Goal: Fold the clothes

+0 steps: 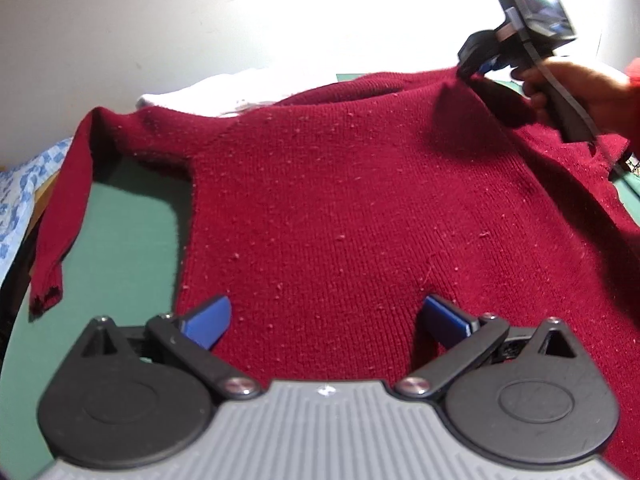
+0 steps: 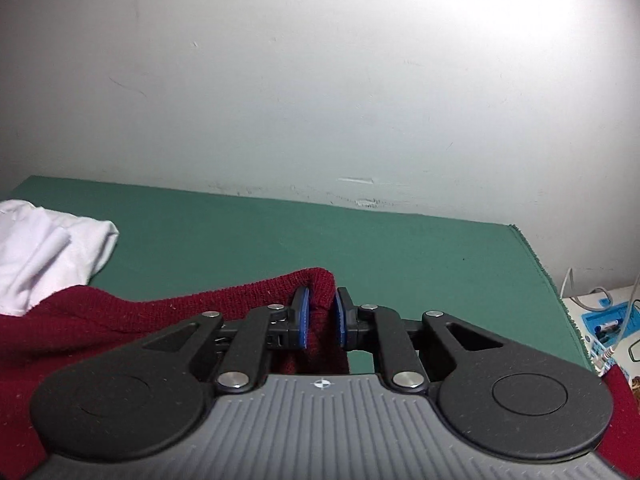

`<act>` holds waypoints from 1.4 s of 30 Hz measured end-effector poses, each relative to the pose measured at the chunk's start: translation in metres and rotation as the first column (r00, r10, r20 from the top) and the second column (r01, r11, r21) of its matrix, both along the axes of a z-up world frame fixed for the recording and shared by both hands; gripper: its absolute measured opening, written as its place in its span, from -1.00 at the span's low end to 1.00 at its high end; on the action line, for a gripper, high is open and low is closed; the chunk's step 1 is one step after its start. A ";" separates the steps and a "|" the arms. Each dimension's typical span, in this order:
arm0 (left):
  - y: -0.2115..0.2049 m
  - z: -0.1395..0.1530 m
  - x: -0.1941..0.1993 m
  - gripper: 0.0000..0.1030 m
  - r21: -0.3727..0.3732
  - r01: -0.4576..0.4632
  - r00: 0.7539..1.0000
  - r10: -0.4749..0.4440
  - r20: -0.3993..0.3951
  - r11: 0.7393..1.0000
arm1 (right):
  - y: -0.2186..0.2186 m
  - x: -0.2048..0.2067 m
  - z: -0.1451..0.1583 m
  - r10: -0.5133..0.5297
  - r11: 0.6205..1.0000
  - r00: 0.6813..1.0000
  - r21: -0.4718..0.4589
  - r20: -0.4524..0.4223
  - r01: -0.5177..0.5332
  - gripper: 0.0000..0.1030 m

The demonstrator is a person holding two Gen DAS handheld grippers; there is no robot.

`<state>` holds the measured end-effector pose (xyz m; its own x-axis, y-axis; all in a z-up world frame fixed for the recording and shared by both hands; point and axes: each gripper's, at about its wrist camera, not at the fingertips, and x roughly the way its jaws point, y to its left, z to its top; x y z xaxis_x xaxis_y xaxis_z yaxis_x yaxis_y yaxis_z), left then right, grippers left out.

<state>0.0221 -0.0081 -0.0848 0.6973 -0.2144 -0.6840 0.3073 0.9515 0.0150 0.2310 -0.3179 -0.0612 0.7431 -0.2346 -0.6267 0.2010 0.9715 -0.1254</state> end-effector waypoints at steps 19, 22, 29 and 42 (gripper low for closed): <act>-0.001 0.001 0.000 0.99 -0.008 -0.009 1.000 0.009 0.008 1.000 | 0.093 -0.012 0.022 0.303 0.917 0.951 0.250 0.068 -0.310 0.34; -0.001 0.001 0.000 0.99 -0.009 -0.011 1.000 0.011 0.008 1.000 | 0.090 0.001 0.011 0.269 0.902 0.963 0.345 0.023 -0.260 -0.81; -0.002 0.001 0.000 0.99 -0.009 -0.013 1.000 0.013 0.010 1.000 | 0.090 0.000 0.070 0.181 0.879 0.937 0.379 0.298 -0.290 -0.93; -0.002 0.001 0.001 0.99 -0.011 -0.014 1.000 0.014 0.010 1.000 | 0.081 -0.003 0.039 0.189 0.822 0.957 0.498 0.218 -0.276 0.23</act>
